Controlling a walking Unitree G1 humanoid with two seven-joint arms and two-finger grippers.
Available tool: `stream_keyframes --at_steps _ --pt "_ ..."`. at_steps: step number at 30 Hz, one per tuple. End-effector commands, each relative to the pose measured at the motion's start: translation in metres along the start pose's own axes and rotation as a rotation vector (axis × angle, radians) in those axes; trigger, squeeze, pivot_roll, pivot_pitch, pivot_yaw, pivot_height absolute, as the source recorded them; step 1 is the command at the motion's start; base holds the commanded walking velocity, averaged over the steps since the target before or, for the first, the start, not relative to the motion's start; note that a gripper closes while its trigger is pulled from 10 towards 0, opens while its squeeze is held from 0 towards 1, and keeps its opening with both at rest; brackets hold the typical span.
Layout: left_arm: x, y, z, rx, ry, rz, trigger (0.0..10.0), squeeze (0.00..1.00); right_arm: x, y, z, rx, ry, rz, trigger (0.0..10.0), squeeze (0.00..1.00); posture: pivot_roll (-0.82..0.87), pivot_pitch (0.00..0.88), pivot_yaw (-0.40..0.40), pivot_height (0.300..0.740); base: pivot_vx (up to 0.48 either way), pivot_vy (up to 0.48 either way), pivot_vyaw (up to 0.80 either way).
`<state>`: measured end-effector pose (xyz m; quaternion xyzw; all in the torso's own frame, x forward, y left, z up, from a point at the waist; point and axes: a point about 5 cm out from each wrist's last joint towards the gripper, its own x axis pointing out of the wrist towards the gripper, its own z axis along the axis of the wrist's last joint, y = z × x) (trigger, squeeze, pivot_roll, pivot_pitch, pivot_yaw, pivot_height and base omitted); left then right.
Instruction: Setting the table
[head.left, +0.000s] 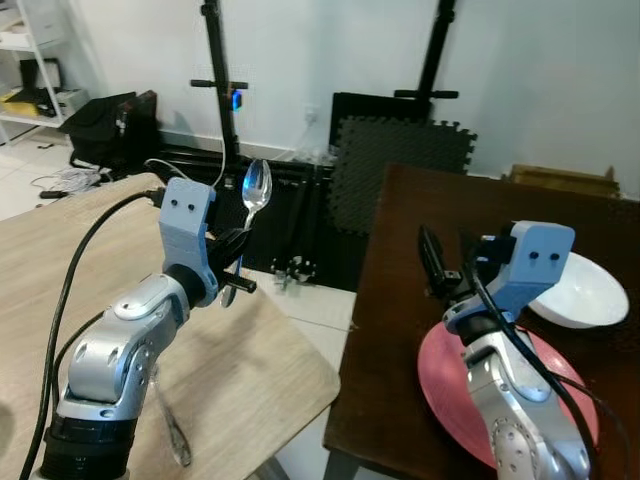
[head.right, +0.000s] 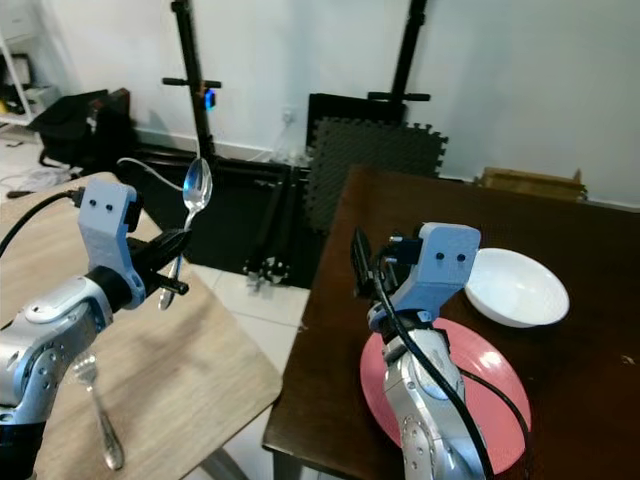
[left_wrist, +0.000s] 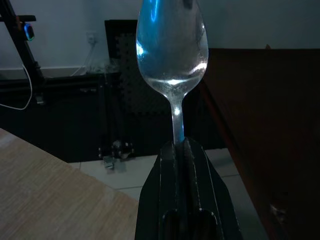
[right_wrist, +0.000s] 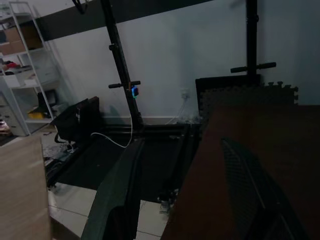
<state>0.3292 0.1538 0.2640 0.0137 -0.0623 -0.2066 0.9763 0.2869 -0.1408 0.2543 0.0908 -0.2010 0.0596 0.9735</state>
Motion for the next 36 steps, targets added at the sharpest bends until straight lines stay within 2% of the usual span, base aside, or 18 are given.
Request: stream_keyframes --at_steps 1,8,10,23,36 --pt "-0.0042 0.0022 -0.0013 0.015 -0.004 -0.001 10.0 0.0 -0.0012 0.0032 -0.0036 0.001 0.013 0.014 10.0 0.0 0.07 0.095 0.026 0.74 0.0 0.0 0.0" --pt "-0.0033 0.002 -0.0025 0.018 -0.004 -0.007 10.0 0.0 -0.0014 0.0031 -0.0044 0.003 0.017 0.014 10.0 0.0 0.07 0.095 0.026 0.74 0.0 0.0 0.0" --pt "-0.0027 0.0013 -0.0027 0.025 -0.003 -0.012 10.0 0.0 -0.0013 0.003 -0.0046 0.005 0.018 0.013 10.0 0.0 0.07 0.092 0.026 0.74 0.0 -0.472 -0.41" --pt "0.0002 -0.0012 -0.0043 0.015 -0.001 -0.027 10.0 0.0 -0.001 0.0021 -0.0045 0.009 0.019 0.01 10.0 0.0 0.06 0.094 0.029 0.74 0.0 -0.469 -0.8" --pt "0.0008 -0.0014 -0.0036 -0.008 -0.008 -0.022 10.0 0.0 -0.0008 0.0025 -0.0044 0.001 0.016 0.018 10.0 0.0 0.06 0.093 0.028 0.74 0.0 0.0 0.0"
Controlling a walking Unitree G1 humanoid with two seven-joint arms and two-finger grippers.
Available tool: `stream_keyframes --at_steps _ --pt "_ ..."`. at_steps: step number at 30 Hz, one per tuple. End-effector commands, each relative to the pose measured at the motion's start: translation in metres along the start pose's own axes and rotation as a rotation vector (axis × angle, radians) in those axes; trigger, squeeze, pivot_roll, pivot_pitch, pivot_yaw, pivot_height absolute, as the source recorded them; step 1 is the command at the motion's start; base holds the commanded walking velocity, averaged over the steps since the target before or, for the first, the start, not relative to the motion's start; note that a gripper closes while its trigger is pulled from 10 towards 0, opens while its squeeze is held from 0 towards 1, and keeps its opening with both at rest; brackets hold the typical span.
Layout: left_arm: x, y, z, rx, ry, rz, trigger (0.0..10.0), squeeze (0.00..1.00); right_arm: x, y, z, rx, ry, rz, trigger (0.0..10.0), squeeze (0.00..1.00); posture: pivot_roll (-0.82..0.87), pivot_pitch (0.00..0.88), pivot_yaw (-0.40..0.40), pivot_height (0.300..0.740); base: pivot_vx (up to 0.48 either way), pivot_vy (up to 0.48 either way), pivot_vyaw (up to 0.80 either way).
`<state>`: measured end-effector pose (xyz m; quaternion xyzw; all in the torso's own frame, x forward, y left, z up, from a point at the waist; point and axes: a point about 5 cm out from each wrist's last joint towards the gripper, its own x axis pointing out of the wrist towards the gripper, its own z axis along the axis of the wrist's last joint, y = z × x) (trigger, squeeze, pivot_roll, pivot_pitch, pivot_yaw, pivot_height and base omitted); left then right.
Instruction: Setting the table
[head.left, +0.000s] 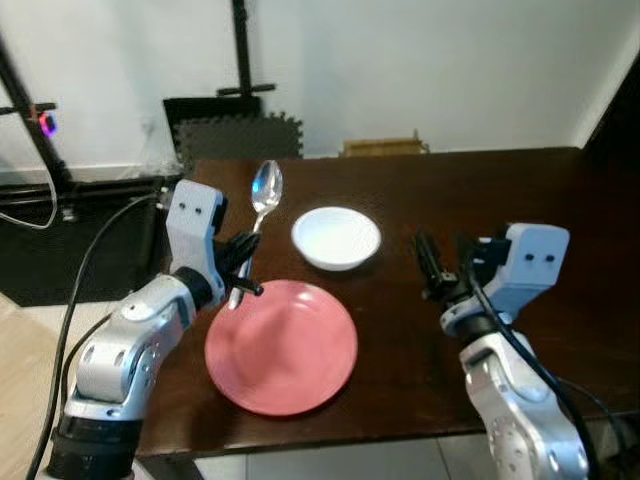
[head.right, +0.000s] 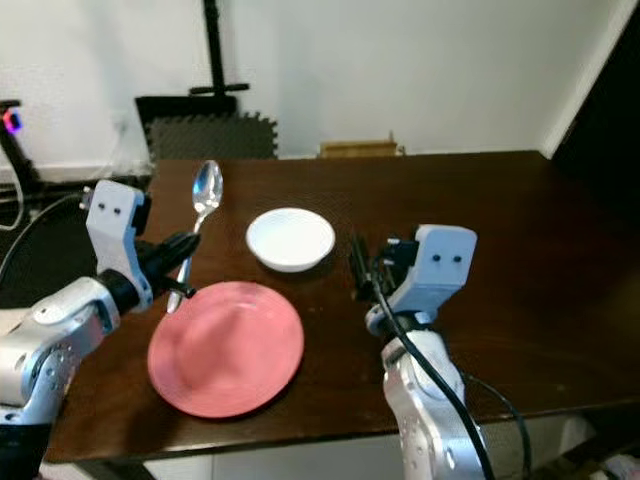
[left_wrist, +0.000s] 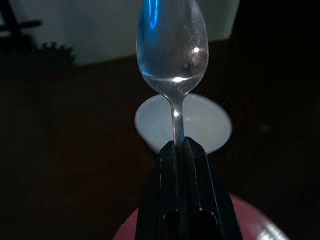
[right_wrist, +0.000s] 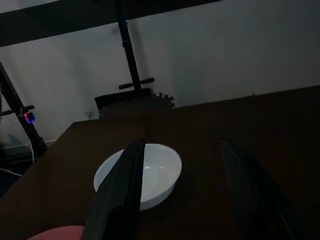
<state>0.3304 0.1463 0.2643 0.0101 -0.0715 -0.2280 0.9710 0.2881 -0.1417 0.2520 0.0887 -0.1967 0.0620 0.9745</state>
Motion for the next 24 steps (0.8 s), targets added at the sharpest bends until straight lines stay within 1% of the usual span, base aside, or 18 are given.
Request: stream_keyframes --at_steps 1,14,16,19,20,21,23,24 --pt "-0.004 0.005 -0.004 -0.002 0.012 0.021 10.0 0.0 -0.001 0.004 -0.002 0.004 0.006 0.014 10.0 0.0 0.06 0.093 0.028 0.74 0.0 0.0 0.0" --pt "-0.002 0.006 -0.004 -0.011 0.011 0.031 10.0 0.0 0.0 0.005 -0.002 -0.005 0.004 0.029 10.0 0.0 0.06 0.084 0.025 0.74 0.0 0.0 0.0" --pt "-0.003 0.004 -0.003 -0.026 0.005 0.01 10.0 0.0 0.0 0.006 0.0 -0.029 -0.004 0.039 10.0 0.0 0.06 0.084 0.025 0.74 0.0 0.0 0.0" --pt "-0.005 0.004 0.001 0.029 0.008 -0.059 10.0 0.0 0.001 0.007 0.004 -0.088 -0.025 0.06 10.0 0.0 0.06 0.084 0.025 0.74 0.0 0.0 0.0" --pt "-0.007 0.008 0.003 0.031 0.03 -0.091 10.0 0.0 0.002 0.006 0.008 -0.1 -0.037 0.064 10.0 0.0 0.06 0.084 0.025 0.74 0.0 0.0 0.0" --pt "-0.007 0.01 0.004 0.029 0.035 -0.097 10.0 0.0 0.002 0.006 0.009 -0.102 -0.04 0.064 10.0 0.0 0.06 0.084 0.025 0.74 0.0 0.0 0.0" --pt "-0.013 0.022 0.008 0.086 0.119 -0.166 10.0 0.0 0.005 0.004 0.021 -0.157 -0.083 0.079 10.0 0.0 0.07 0.087 0.022 0.74 0.0 0.0 0.0" --pt "-0.016 0.031 0.013 0.107 0.141 -0.196 10.0 0.0 0.006 0.003 0.029 -0.186 -0.111 0.089 10.0 0.0 0.07 0.091 0.024 0.74 0.0 0.0 0.0"
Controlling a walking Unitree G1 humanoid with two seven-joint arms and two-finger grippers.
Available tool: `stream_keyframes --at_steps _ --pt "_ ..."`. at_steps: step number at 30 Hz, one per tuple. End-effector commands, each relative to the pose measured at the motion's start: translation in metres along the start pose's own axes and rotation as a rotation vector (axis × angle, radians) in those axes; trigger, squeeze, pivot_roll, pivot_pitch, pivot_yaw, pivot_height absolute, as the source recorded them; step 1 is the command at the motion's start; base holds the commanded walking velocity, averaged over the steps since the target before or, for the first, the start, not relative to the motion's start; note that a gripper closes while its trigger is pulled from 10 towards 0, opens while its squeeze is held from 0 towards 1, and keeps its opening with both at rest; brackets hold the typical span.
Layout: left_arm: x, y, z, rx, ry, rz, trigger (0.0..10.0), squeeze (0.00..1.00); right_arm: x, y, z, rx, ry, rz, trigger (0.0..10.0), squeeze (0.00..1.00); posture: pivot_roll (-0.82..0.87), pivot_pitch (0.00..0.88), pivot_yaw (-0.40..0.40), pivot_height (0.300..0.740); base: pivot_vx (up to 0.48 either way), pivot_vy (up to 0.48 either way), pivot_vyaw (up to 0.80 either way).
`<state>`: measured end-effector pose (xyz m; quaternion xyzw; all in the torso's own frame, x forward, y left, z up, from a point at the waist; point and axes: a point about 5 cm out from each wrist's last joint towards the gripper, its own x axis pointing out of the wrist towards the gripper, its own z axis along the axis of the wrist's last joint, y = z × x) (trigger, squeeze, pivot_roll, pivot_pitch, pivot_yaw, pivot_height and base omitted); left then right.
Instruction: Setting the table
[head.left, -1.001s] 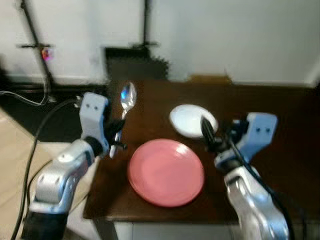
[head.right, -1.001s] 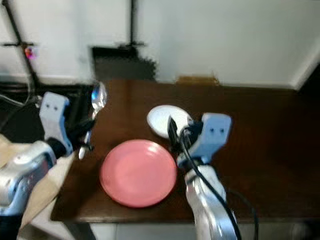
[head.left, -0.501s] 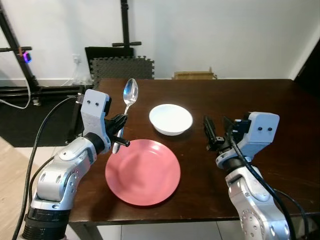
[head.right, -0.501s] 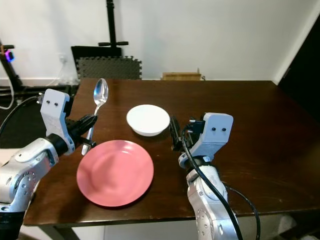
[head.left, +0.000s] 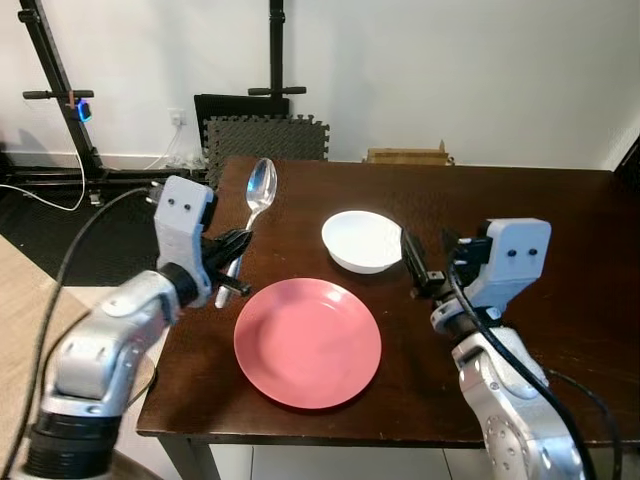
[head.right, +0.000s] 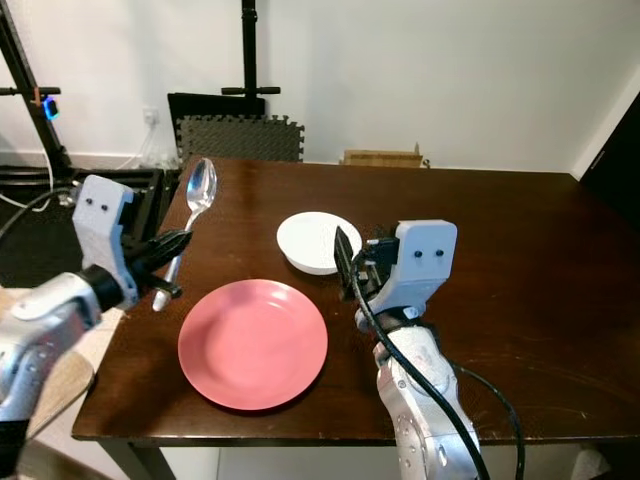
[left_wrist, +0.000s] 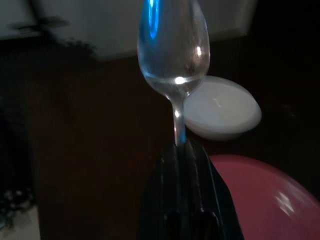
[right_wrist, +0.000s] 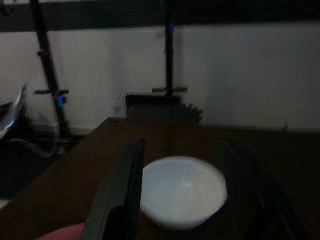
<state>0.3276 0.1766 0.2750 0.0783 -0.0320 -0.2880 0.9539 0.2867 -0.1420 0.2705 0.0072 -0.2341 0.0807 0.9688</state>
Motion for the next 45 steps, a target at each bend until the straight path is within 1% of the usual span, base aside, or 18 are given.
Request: stream_keyframes --at_steps 1,2,4,5,6,7,9,11,12,14,16,20,24,27,29,32,36,45 --pt "-0.002 0.005 0.001 0.002 0.033 -0.063 10.0 0.0 0.001 -0.001 0.011 -0.033 -0.048 0.01 10.0 0.0 0.07 0.091 0.024 0.74 0.0 0.0 0.0" --pt "-0.006 0.014 0.005 0.019 0.043 -0.069 10.0 0.0 0.003 -0.003 0.019 -0.051 -0.073 0.015 10.0 0.0 0.07 0.097 0.026 0.74 0.0 0.0 0.0" --pt "-0.008 0.04 0.01 0.017 0.064 -0.016 10.0 0.0 0.007 -0.006 0.034 -0.061 -0.123 0.016 10.0 0.0 0.08 0.107 0.028 0.74 0.0 0.0 0.0" --pt "-0.008 0.04 0.01 0.017 0.064 -0.016 10.0 0.0 0.007 -0.006 0.034 -0.061 -0.123 0.016 10.0 0.0 0.08 0.107 0.028 0.74 0.0 0.0 0.0" --pt "-0.008 0.049 0.011 0.009 0.078 0.009 10.0 0.0 0.008 -0.007 0.039 -0.059 -0.139 0.016 10.0 0.0 0.08 0.107 0.028 0.74 0.0 0.0 0.0" --pt "-0.006 0.055 0.009 0.034 0.108 0.009 10.0 0.0 0.01 -0.007 0.043 -0.055 -0.153 0.016 10.0 0.0 0.08 0.119 0.029 0.74 0.0 0.0 0.0" --pt "-0.003 0.058 0.006 0.072 0.145 -0.005 10.0 0.0 0.011 -0.006 0.046 -0.049 -0.163 0.017 10.0 0.0 0.09 0.122 0.03 0.74 0.0 0.0 0.0" --pt "0.011 0.064 0.002 0.072 0.174 0.028 10.0 0.0 0.013 -0.003 0.046 -0.036 -0.163 0.024 10.0 0.0 0.09 0.146 0.037 0.74 0.0 0.0 0.0" --pt "0.011 0.064 0.002 0.072 0.174 0.028 10.0 0.0 0.013 -0.003 0.046 -0.036 -0.163 0.024 10.0 0.0 0.09 0.146 0.037 0.74 0.0 0.0 0.0" --pt "0.026 0.064 0.001 0.09 0.185 0.024 10.0 0.0 0.014 0.001 0.045 -0.012 -0.156 0.026 10.0 0.0 0.08 0.172 0.039 0.74 0.0 0.0 0.0" --pt "0.034 0.064 -0.001 0.097 0.196 0.013 10.0 0.0 0.014 0.004 0.045 -0.001 -0.154 0.029 10.0 0.0 0.07 0.186 0.046 0.74 0.0 0.0 0.0" --pt "0.043 0.064 -0.003 0.116 0.218 -0.004 10.0 0.0 0.014 0.006 0.048 0.007 -0.153 0.03 10.0 0.0 0.05 0.205 0.056 0.74 0.0 0.0 0.0" --pt "0.053 0.066 0.005 0.161 0.21 0.025 10.0 0.0 0.009 0.003 0.049 0.007 -0.14 0.005 10.0 0.0 0.03 0.221 0.069 0.74 0.0 0.0 0.0" --pt "0.055 0.071 0.015 0.165 0.178 0.051 10.0 0.0 0.005 0.0 0.048 0.006 -0.131 -0.017 10.0 0.0 0.02 0.22 0.071 0.74 0.0 0.0 0.0" --pt "0.055 0.071 0.016 0.164 0.172 0.055 10.0 0.0 0.005 -0.001 0.048 0.005 -0.13 -0.02 10.0 0.0 0.02 0.22 0.071 0.74 0.0 0.0 0.0" --pt "0.052 0.077 0.022 0.163 0.148 0.078 10.0 0.0 0.004 -0.003 0.046 0.003 -0.123 -0.035 10.0 0.0 0.01 0.212 0.073 0.74 0.0 0.0 0.0" --pt "0.049 0.079 0.02 0.174 0.154 0.07 10.0 0.0 0.004 -0.003 0.044 0.01 -0.114 -0.038 10.0 0.0 0.02 0.199 0.066 0.74 0.0 0.0 0.0" --pt "0.046 0.084 0.018 0.162 0.136 0.084 10.0 0.0 0.006 0.0 0.043 0.017 -0.106 -0.027 10.0 0.0 0.02 0.188 0.059 0.74 0.0 0.0 0.0"
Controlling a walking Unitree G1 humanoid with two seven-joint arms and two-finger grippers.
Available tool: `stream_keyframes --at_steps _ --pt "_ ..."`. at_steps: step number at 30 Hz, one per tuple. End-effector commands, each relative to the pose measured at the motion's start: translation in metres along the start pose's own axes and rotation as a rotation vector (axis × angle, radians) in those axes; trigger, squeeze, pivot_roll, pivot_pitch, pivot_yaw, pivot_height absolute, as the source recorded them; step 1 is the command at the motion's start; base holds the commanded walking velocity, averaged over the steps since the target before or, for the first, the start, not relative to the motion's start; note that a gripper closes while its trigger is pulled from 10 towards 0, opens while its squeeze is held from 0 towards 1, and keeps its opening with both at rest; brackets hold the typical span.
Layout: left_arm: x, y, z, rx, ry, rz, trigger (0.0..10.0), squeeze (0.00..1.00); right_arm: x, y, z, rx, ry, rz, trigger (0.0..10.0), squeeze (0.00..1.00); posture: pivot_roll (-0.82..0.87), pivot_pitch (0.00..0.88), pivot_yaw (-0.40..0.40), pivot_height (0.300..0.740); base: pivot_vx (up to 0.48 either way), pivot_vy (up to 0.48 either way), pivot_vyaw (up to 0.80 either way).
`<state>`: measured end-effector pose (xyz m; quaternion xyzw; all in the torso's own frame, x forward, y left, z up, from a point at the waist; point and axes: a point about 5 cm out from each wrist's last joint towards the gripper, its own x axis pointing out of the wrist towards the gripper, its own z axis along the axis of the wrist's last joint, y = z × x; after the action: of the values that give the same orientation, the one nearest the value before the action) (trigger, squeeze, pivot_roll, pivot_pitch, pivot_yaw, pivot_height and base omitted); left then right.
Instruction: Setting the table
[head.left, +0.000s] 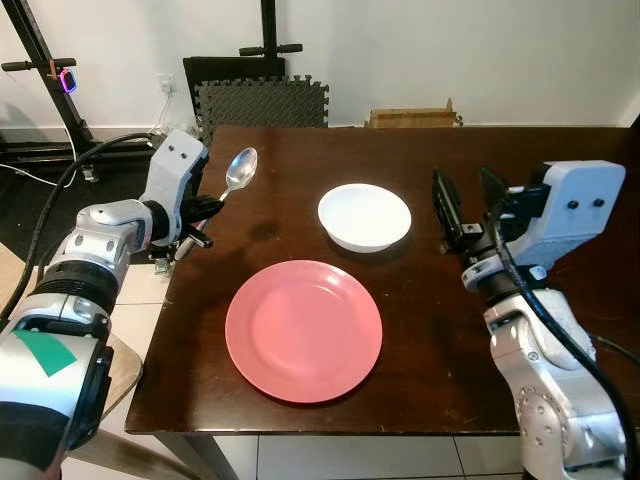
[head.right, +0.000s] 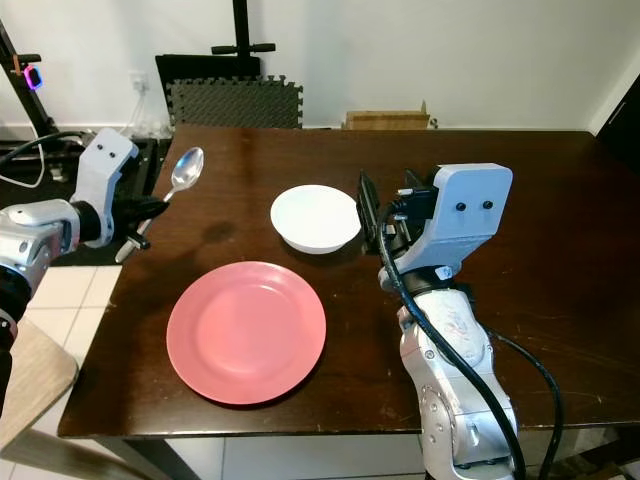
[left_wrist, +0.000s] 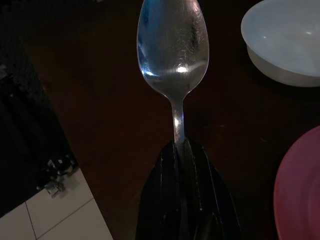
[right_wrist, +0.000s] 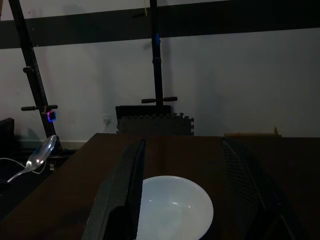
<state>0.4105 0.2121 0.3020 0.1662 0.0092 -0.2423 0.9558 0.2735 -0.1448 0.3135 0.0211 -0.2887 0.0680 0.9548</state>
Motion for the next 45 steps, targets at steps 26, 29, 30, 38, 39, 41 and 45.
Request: stream_keyframes --at_steps 26,29,30,38,39,41,45 --pt "0.02 -0.032 -0.031 -0.055 0.164 -0.097 10.0 0.0 -0.008 0.005 -0.005 0.006 0.028 -0.002 10.0 0.0 0.01 0.186 0.091 0.74 0.0 0.0 0.0" --pt "0.02 -0.036 -0.044 -0.104 0.205 -0.076 10.0 0.0 -0.01 0.005 -0.006 0.008 0.031 -0.01 10.0 0.0 0.01 0.186 0.099 0.74 0.0 0.0 0.0" --pt "0.02 -0.036 -0.044 -0.104 0.205 -0.076 10.0 0.0 -0.01 0.005 -0.006 0.008 0.031 -0.01 10.0 0.0 0.01 0.186 0.099 0.74 0.0 0.0 0.0" --pt "0.011 -0.027 -0.068 -0.155 0.302 0.069 10.0 0.0 -0.012 0.005 -0.008 0.012 0.039 -0.015 10.0 0.0 0.02 0.187 0.09 0.74 0.0 0.0 0.0" --pt "0.011 -0.027 -0.068 -0.168 0.303 0.077 10.0 0.0 -0.011 0.005 -0.009 0.012 0.04 -0.012 10.0 0.0 0.02 0.186 0.088 0.74 0.0 0.0 0.0" --pt "0.01 -0.025 -0.07 -0.212 0.313 0.114 10.0 0.0 -0.01 0.006 -0.009 0.015 0.038 -0.006 10.0 0.0 0.03 0.187 0.086 0.74 0.0 0.0 0.0" --pt "0.007 -0.023 -0.077 -0.322 0.321 0.19 10.0 0.0 -0.009 0.007 -0.01 0.021 0.038 -0.001 10.0 0.0 0.03 0.188 0.086 0.74 0.0 0.0 0.0"
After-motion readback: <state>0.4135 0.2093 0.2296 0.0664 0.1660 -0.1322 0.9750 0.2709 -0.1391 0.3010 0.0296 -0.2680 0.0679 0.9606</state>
